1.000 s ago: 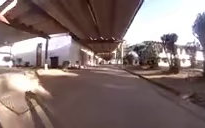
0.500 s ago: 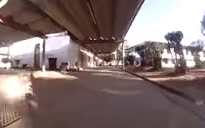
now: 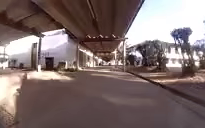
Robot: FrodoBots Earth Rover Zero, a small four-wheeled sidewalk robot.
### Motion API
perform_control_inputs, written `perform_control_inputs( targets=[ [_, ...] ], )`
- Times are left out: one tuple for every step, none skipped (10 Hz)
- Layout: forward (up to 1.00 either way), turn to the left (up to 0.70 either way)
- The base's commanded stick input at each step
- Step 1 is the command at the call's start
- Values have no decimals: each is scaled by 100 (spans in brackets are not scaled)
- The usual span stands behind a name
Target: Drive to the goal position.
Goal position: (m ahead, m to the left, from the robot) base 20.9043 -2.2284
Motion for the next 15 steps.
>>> perform_control_inputs(
  targets=[
    [85, 0],
    [85, 0],
    [85, 3],
    [85, 19],
    [85, 33],
    [85, 17],
    [85, 0],
    [85, 0],
    [85, 0],
    [85, 0],
    [85, 0],
    [85, 0],
    [85, 0],
    [85, 0],
    [85, 0]
  ],
)
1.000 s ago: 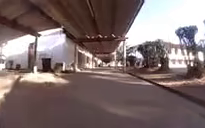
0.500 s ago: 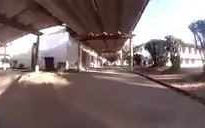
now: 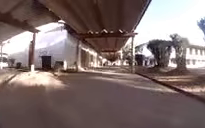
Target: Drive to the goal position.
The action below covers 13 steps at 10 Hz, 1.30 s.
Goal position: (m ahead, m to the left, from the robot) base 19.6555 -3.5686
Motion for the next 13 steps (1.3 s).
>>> perform_control_inputs(
  targets=[
    [85, 0],
    [85, 0],
    [85, 0],
    [85, 0],
    [85, 0],
    [85, 0],
    [85, 0],
    [85, 0],
    [85, 0],
    [85, 0],
    [85, 0],
    [85, 0],
    [85, 0]
  ],
)
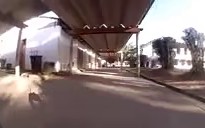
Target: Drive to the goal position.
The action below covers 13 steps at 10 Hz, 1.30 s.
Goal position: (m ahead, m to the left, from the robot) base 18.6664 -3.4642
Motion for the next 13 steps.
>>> perform_control_inputs(
  targets=[
    [85, 0],
    [85, 0],
    [85, 0],
    [85, 0],
    [85, 0],
    [85, 0],
    [85, 0],
    [85, 0],
    [85, 0],
    [85, 0],
    [85, 0],
    [85, 0],
    [85, 0]
  ],
)
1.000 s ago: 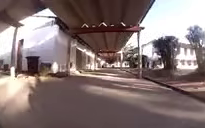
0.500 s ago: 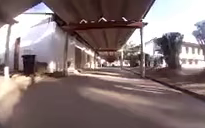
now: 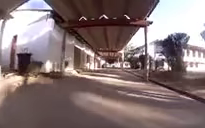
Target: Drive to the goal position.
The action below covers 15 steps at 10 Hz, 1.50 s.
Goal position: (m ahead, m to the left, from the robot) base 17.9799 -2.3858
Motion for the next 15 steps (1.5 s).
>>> perform_control_inputs(
  targets=[
    [85, 0],
    [85, 0],
    [85, 0],
    [85, 0],
    [85, 0],
    [85, 0],
    [85, 0],
    [85, -8],
    [85, -21],
    [85, -33],
    [85, -16],
    [85, 0],
    [85, 0],
    [85, 0],
    [85, 0]
  ],
)
